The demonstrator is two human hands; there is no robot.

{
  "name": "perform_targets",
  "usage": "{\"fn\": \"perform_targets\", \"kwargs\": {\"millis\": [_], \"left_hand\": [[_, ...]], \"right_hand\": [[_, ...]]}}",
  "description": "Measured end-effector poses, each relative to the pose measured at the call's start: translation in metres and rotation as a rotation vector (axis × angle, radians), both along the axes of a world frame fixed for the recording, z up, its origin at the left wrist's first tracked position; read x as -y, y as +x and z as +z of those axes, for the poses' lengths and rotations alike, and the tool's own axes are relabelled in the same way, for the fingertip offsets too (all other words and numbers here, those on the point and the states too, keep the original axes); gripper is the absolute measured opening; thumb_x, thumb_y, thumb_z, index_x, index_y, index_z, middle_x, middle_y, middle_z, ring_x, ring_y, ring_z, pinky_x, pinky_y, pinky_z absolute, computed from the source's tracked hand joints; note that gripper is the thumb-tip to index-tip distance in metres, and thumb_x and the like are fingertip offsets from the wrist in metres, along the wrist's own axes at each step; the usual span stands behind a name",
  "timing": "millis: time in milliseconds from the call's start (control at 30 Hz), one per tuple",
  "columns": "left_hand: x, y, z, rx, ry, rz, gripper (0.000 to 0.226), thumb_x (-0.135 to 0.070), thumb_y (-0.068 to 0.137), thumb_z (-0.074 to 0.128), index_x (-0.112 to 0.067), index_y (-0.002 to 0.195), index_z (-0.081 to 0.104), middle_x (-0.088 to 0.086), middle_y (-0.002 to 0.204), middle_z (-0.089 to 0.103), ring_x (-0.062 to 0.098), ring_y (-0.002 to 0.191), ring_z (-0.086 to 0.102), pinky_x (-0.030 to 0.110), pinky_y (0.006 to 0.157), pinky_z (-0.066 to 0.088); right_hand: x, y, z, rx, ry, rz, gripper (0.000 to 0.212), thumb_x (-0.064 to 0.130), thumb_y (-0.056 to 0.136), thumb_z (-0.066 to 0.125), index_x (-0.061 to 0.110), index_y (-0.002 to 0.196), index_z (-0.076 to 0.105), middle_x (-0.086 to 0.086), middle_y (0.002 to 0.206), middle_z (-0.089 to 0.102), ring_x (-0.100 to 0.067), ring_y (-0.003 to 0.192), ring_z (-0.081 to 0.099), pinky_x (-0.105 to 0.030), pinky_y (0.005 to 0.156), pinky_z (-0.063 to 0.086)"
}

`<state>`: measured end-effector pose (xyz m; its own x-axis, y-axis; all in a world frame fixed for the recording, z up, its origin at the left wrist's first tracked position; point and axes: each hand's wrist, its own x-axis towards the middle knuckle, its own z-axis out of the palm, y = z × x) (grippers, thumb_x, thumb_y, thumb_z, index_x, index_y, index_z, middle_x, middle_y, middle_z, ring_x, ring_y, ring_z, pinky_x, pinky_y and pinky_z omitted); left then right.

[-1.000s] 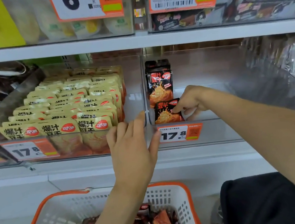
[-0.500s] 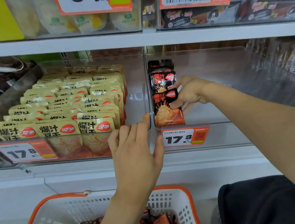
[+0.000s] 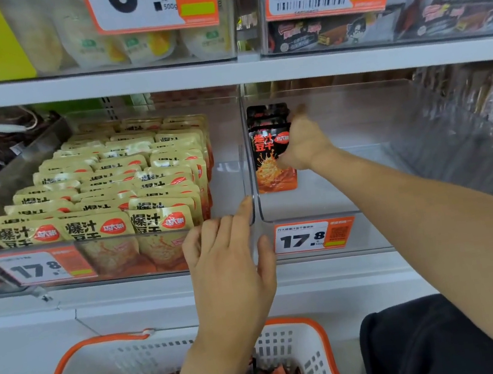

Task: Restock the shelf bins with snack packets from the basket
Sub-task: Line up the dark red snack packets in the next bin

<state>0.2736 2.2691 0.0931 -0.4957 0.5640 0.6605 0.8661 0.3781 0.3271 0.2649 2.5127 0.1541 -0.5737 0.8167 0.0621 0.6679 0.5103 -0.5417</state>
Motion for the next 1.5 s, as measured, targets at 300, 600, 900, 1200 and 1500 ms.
{"fn": "perform_targets", "kwargs": {"millis": [300,600,900,1200,1500], "left_hand": [[0.0,0.001,-0.001,0.001,-0.001,0.013,0.046,-0.029,0.09,0.051,-0.012,0.132,0.059,-0.001,0.096,0.062,0.02,0.095,0.047,0.034,0.096,0.028],[0.003,0.002,0.001,-0.01,-0.016,-0.001,0.049,-0.028,0.088,0.05,-0.011,0.133,0.058,-0.001,0.097,0.062,0.018,0.096,0.046,0.034,0.097,0.028],[0.005,0.003,0.001,0.01,-0.027,-0.007,0.05,-0.027,0.087,0.05,-0.012,0.134,0.057,-0.002,0.099,0.062,0.017,0.099,0.046,0.033,0.1,0.026],[0.006,0.004,0.001,0.02,-0.023,-0.017,0.051,-0.027,0.086,0.049,-0.012,0.135,0.057,-0.003,0.101,0.061,0.017,0.102,0.046,0.033,0.102,0.025],[0.008,0.005,0.0,0.031,-0.025,-0.024,0.051,-0.028,0.086,0.049,-0.012,0.134,0.057,-0.002,0.103,0.06,0.017,0.104,0.046,0.033,0.103,0.025]], "right_hand": [[0.008,0.006,-0.001,-0.012,0.202,0.105,0.094,0.012,0.07,0.089,0.029,0.149,0.04,-0.015,0.131,0.061,-0.034,0.114,0.061,-0.04,0.098,0.051],[0.013,0.003,-0.011,0.014,0.15,0.115,0.107,-0.002,0.07,0.082,0.033,0.15,0.02,-0.017,0.137,0.029,-0.035,0.089,0.058,-0.036,0.078,0.051],[0.009,0.009,-0.009,0.001,0.186,0.139,0.103,0.008,0.068,0.086,0.035,0.149,0.029,-0.016,0.134,0.04,-0.038,0.107,0.058,-0.039,0.089,0.052],[0.012,0.008,-0.011,0.077,0.249,0.164,0.101,0.006,0.07,0.084,0.028,0.147,0.023,-0.017,0.137,0.029,-0.032,0.079,0.052,-0.039,0.074,0.051],[0.006,0.01,-0.012,0.063,0.267,0.154,0.102,-0.012,0.07,0.072,0.031,0.148,0.023,-0.018,0.136,0.031,-0.031,0.071,0.055,-0.037,0.065,0.05]]}}
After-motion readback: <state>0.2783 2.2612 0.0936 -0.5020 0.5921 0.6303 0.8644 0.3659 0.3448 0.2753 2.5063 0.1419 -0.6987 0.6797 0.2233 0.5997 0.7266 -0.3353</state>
